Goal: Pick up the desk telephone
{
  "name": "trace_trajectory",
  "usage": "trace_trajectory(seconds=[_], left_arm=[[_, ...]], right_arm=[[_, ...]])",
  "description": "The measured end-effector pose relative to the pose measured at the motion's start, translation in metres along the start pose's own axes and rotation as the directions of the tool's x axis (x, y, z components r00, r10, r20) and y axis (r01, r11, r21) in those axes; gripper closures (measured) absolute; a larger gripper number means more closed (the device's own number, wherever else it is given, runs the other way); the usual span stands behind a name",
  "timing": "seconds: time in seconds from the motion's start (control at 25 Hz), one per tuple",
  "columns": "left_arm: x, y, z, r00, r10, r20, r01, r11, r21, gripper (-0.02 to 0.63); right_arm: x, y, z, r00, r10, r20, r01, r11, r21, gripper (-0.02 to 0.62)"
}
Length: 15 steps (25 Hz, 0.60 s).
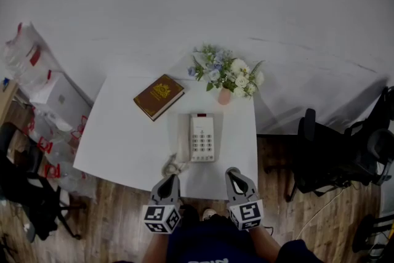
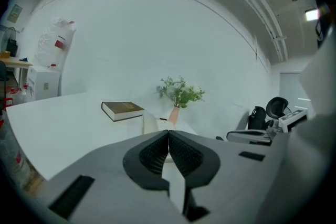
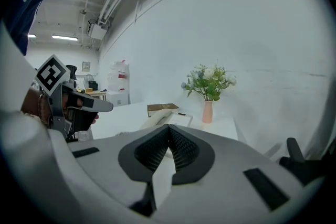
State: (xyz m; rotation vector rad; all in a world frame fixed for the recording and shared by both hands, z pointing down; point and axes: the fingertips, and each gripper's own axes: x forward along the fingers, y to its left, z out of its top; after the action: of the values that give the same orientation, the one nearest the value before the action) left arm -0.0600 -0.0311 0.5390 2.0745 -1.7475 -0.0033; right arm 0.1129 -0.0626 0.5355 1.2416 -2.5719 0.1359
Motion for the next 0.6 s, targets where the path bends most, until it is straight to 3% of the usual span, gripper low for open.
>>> trace_trajectory(seconds=[0.36, 0.6], left_arm=[[0.050, 0.039, 0.013, 0.990, -0.110, -0.083, 0.108, 0.993, -0.039, 0.589], [0.100, 0.055, 0.035, 0.968, -0.212, -0.132, 0.209, 0.977, -0.033, 0.589]], right_arm=[[0.043, -0.001, 0.009, 0.996, -0.087, -0.037, 0.088, 0.996, 0.027, 0.572], [0.077, -0.015, 0.023, 0.983, -0.174, -0.059, 0.178, 0.981, 0.070, 0.572]])
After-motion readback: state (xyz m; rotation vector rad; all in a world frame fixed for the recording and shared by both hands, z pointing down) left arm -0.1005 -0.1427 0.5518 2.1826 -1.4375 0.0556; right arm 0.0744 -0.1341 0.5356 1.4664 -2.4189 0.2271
